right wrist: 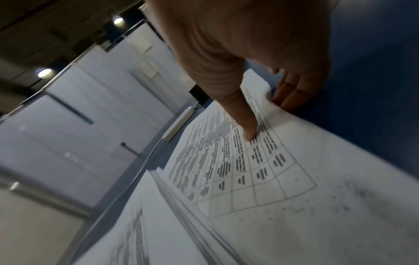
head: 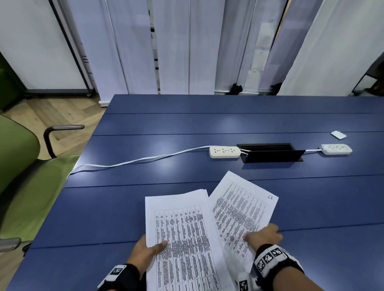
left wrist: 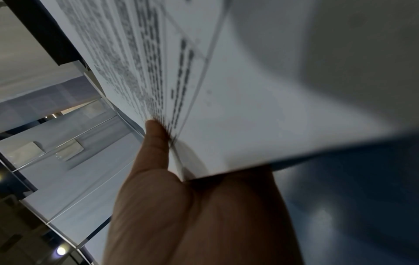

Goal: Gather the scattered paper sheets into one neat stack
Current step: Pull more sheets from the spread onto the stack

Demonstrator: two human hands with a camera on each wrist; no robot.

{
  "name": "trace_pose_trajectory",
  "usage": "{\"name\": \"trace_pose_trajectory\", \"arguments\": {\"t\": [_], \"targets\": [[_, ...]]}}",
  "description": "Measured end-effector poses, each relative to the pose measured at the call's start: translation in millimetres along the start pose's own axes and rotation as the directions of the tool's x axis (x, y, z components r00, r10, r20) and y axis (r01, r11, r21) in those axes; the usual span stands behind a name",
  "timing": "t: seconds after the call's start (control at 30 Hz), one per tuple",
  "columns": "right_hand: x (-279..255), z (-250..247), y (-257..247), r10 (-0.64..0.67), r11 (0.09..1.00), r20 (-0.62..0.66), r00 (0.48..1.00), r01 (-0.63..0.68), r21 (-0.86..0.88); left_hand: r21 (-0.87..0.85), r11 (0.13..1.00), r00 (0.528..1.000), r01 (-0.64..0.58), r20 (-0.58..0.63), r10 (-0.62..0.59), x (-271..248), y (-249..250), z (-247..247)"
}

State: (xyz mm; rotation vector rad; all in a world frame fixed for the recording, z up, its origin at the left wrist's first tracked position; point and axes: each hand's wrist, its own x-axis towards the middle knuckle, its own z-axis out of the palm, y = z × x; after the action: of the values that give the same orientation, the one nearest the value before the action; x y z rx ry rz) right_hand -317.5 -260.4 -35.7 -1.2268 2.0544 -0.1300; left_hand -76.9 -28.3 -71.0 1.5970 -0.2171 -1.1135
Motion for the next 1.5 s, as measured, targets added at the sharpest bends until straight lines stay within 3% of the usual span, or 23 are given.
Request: {"name": "trace_pose_trajectory", "arguments": {"t": [0.1, 0.17, 0.23, 0.3, 0.37, 0.43, 0.5, 0.53, 0.6, 0.63, 0.73, 0.83, 0.9, 0.97, 1.03, 1.1, 1.17, 1.23, 1.33, 1.43, 1.5], "targets": [[8, 0, 2, 0.135, 0.967, 0.09, 0.987, -0.151, 0.205, -0.014, 1.0, 1.0, 0.007, 0.02, -0.007, -4, -2, 0], [12, 3, 5, 0.144, 0.922, 0.127, 0.981, -0.179, 0.342, 0.021, 1.0, 1.0, -0.004, -0.006, 0.004, -5, -8, 1], [11, 4, 7, 0.051, 0.914, 0.112, 0.992, -0.092, 0.395, 0.041, 0.999, 0.999, -0.004, -0.035, 0.006, -1, -17, 0], [-1, -8, -2, -0.16, 0.913, -0.057, 0.986, 0.169, 0.372, 0.043, 0.999, 0.999, 0.011, -0.043, -0.009, 1, -22, -2], [-20, -32, -23, -0.414, 0.816, -0.211, 0.886, 0.464, 0.345, 0.036, 0.999, 0.999, 0.038, -0.036, -0.037, 2, -25, -5], [-50, -68, -52, -0.623, 0.633, -0.202, 0.756, 0.639, 0.437, 0.049, 0.997, 0.998, 0.063, -0.034, -0.061, -6, -14, -1], [-84, -102, -78, -0.772, 0.49, -0.104, 0.627, 0.692, 0.53, 0.042, 0.996, 0.997, 0.075, -0.038, -0.073, -11, -6, 3], [-94, -114, -87, -0.806, 0.44, -0.068, 0.588, 0.672, 0.596, 0.036, 0.997, 0.997, 0.07, -0.032, -0.069, -12, -4, 5], [-102, -123, -92, -0.818, 0.4, -0.019, 0.575, 0.593, 0.699, 0.038, 0.997, 0.997, 0.072, -0.042, -0.07, -12, -2, 7], [-105, -122, -92, -0.807, 0.422, 0.012, 0.591, 0.563, 0.71, 0.016, 0.997, 0.997, 0.07, -0.036, -0.069, -12, -1, 7], [-97, -92, -78, -0.725, 0.617, 0.136, 0.676, 0.549, 0.564, -0.086, 0.992, 0.994, 0.09, -0.06, -0.095, -12, 3, 11], [-86, -45, -58, -0.659, 0.743, 0.288, 0.695, 0.542, 0.393, -0.078, 0.988, 0.987, 0.136, -0.081, -0.142, -14, 14, 12], [-77, -12, -42, -0.629, 0.777, 0.33, 0.704, 0.556, 0.296, -0.087, 0.973, 0.973, 0.216, -0.066, -0.222, -17, 21, 10], [-64, 17, -27, -0.598, 0.8, 0.327, 0.732, 0.57, 0.188, -0.176, 0.942, 0.958, 0.286, 0.086, -0.274, -15, 23, 5], [-55, 38, -13, -0.569, 0.806, 0.309, 0.762, 0.591, 0.027, -0.175, 0.935, 0.948, 0.309, 0.138, -0.287, -11, 23, 3], [-50, 51, -1, -0.55, 0.768, 0.343, 0.761, 0.623, -0.152, -0.118, 0.961, 0.968, 0.251, 0.065, -0.244, -1, 13, 2], [-49, 55, 6, -0.537, 0.745, 0.364, 0.761, 0.63, -0.219, -0.024, 0.991, 0.991, 0.133, -0.025, -0.133, -2, 13, 10], [-43, 53, 11, -0.54, 0.798, 0.34, 0.77, 0.597, -0.083, 0.011, 1.0, 0.998, 0.024, -0.058, -0.023, -10, 16, 20], [-35, 39, 6, -0.487, 0.869, 0.393, 0.78, 0.388, 0.309, -0.016, 0.99, 0.99, -0.143, -0.006, 0.142, -22, 39, 32], [-36, 17, -12, -0.54, 0.796, 0.5, 0.677, 0.219, 0.564, -0.064, 0.967, 0.967, -0.246, 0.054, 0.25, -35, 78, 38], [-46, -3, -31, -0.627, 0.726, 0.496, 0.601, 0.222, 0.65, -0.081, 0.944, 0.943, -0.321, 0.067, 0.326, -41, 105, 43]]}}
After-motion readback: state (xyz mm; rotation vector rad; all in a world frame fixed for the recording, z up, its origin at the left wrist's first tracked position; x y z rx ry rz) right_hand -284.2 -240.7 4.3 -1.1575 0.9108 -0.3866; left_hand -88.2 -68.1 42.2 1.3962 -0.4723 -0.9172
